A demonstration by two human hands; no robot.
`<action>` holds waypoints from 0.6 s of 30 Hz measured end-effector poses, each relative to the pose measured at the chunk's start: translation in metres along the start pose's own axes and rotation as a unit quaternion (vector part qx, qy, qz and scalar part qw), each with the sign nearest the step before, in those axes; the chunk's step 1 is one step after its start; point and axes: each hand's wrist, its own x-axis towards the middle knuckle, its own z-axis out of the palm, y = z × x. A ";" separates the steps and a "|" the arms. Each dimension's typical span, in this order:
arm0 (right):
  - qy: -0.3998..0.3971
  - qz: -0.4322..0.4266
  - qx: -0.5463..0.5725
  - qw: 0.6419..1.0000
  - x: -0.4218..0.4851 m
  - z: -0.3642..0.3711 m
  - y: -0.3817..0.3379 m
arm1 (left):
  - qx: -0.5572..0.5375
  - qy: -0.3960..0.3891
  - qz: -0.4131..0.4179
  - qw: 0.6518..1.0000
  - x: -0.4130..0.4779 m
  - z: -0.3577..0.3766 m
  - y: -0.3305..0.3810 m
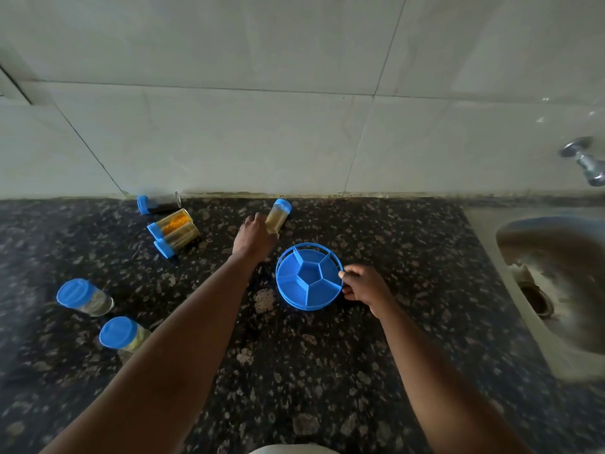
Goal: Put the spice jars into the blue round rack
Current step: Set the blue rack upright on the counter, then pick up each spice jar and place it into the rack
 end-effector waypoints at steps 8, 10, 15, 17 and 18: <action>0.042 -0.056 -0.103 0.992 0.009 0.007 -0.002 | 0.025 -0.015 0.004 1.000 0.042 0.010 0.021; 0.042 -0.049 -0.083 0.994 0.007 0.010 -0.006 | 0.038 -0.027 -0.005 0.999 0.047 0.011 0.021; 0.028 -0.040 -0.053 0.997 0.004 0.020 -0.013 | 0.106 -0.081 -0.011 0.991 0.052 0.006 0.011; 0.020 -0.043 -0.049 0.998 0.003 0.021 -0.015 | 0.079 -0.090 -0.024 0.992 0.049 0.002 0.004; 0.015 -0.047 -0.049 0.998 0.002 0.022 -0.016 | 0.034 -0.080 -0.029 0.996 0.045 -0.001 0.002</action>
